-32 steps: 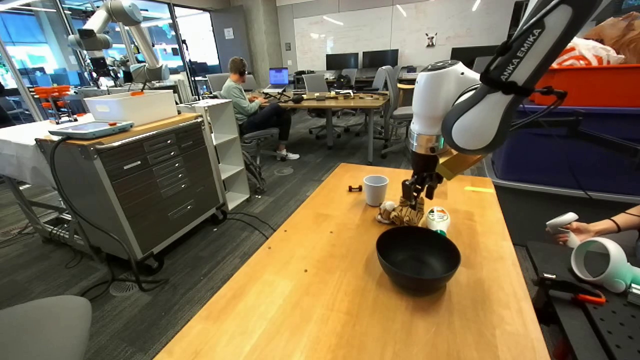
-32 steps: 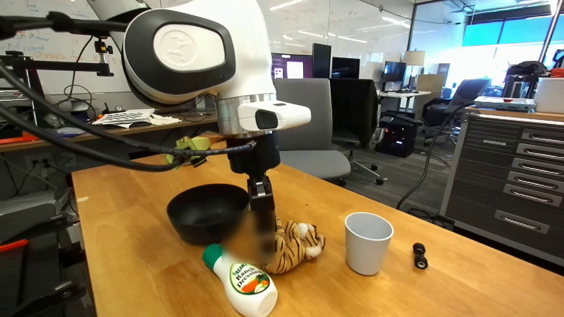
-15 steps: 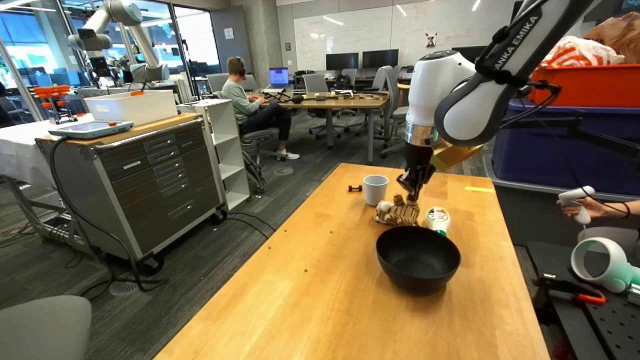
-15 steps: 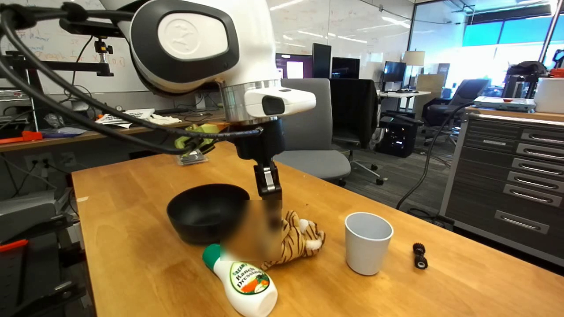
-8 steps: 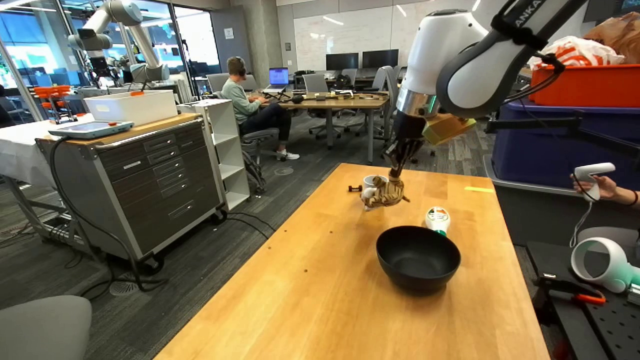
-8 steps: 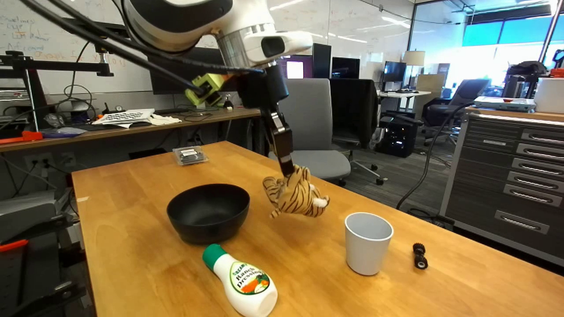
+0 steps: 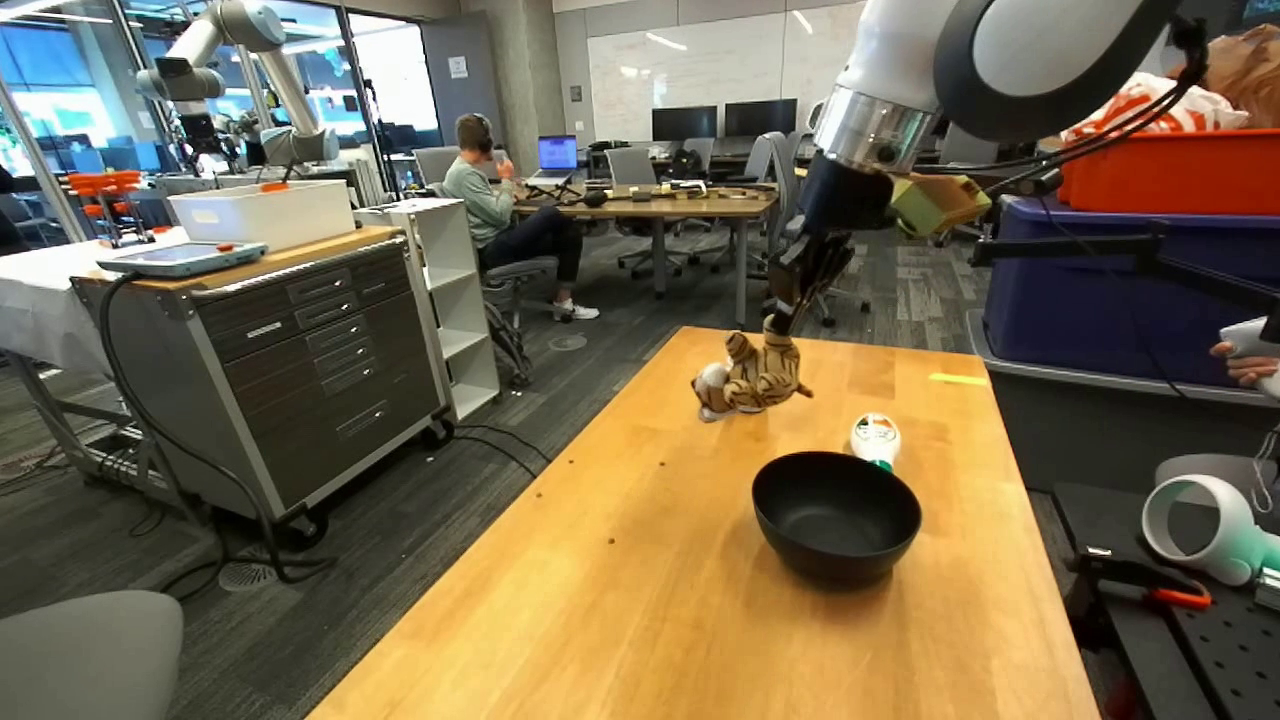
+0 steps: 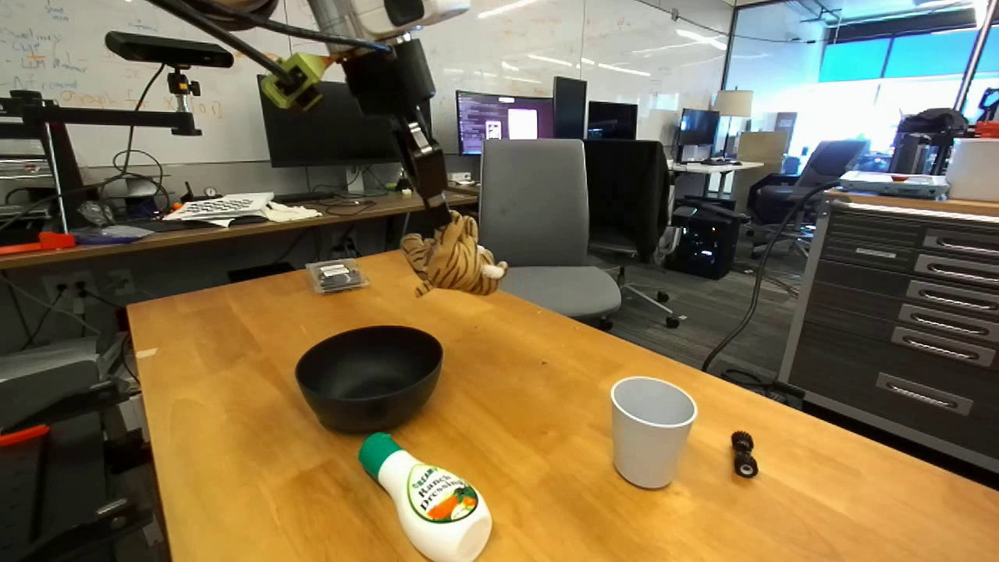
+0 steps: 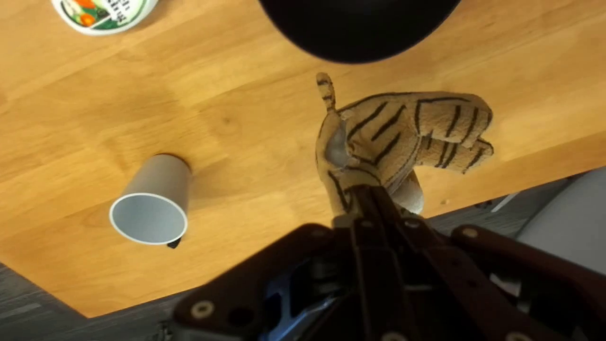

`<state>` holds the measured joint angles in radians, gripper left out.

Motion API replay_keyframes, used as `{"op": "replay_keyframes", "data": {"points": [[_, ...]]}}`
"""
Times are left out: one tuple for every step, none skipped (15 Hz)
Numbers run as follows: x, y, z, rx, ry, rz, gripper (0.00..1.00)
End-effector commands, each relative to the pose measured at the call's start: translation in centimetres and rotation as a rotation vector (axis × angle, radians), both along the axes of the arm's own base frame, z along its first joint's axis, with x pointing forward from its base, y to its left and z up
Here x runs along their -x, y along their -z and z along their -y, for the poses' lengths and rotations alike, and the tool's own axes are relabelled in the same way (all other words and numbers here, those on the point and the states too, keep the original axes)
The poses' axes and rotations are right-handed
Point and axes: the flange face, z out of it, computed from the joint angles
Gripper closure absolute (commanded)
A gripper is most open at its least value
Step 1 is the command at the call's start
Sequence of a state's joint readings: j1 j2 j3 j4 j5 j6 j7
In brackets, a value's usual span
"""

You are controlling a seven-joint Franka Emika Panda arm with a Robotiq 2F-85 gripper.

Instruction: Put the tiger plush toy in the black bowl

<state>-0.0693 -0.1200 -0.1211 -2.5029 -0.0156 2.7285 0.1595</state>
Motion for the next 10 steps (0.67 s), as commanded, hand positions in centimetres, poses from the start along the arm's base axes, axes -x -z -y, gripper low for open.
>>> {"op": "replay_keyframes", "data": {"points": [[4.0,-1.4,-2.2,-0.027,-0.094,-0.043,0.99],[4.7,-1.4,-2.4,-0.022,-0.109,-0.064,0.99],[5.3,-1.5,-2.6,-0.024,-0.124,-0.085,0.99],[5.9,-1.4,-2.6,-0.024,-0.136,-0.103,0.99],[6.2,-1.3,-2.6,-0.028,-0.147,-0.119,0.99],[6.5,-0.8,-2.5,-0.026,-0.159,-0.136,0.99],[6.7,-0.3,-2.4,-0.020,-0.165,-0.153,0.99],[6.8,0.3,-2.3,-0.011,-0.168,-0.165,0.99],[6.9,1.0,-2.2,0.000,-0.173,-0.171,0.99],[7.0,1.7,-2.0,0.008,-0.178,-0.183,0.99]]}}
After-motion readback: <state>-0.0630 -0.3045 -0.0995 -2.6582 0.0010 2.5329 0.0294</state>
